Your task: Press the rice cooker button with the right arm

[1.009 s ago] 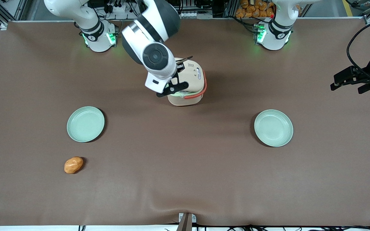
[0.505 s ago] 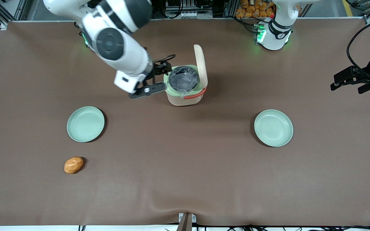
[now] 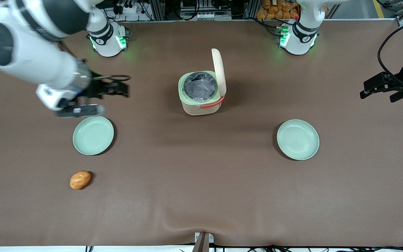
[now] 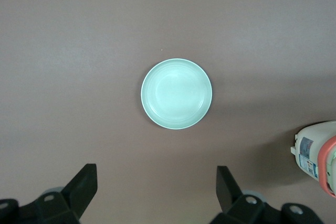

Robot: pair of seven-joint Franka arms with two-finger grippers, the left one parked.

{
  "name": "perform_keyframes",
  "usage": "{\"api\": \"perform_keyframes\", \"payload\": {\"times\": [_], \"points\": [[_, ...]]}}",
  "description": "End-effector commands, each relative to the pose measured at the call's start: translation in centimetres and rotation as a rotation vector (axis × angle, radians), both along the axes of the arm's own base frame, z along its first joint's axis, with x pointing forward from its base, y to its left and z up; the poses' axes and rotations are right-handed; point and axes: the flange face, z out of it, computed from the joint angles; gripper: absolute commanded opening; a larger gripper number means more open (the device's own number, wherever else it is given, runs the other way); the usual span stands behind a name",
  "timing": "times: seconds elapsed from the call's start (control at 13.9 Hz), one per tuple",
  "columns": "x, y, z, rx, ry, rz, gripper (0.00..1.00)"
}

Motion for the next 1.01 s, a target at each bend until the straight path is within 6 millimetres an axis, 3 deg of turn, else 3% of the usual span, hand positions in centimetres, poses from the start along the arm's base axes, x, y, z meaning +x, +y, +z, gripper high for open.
{"api": "perform_keyframes", "payload": {"times": [0.0, 0.14, 0.29, 0.36, 0.58, 0.94], "points": [[-0.2, -6.8, 0.4, -0.016, 0.017, -0.062, 1.0], [0.2, -11.7, 0.7, -0.079, 0.009, -0.126, 1.0], [0.6, -15.7, 0.9, -0.13, -0.009, -0.177, 1.0], [0.6, -16.8, 1.1, -0.139, -0.013, -0.193, 1.0], [0.5, -19.2, 1.5, -0.203, -0.04, -0.14, 1.0], [0.4, -20.5, 2.5, -0.212, -0.079, -0.063, 1.0]]}}
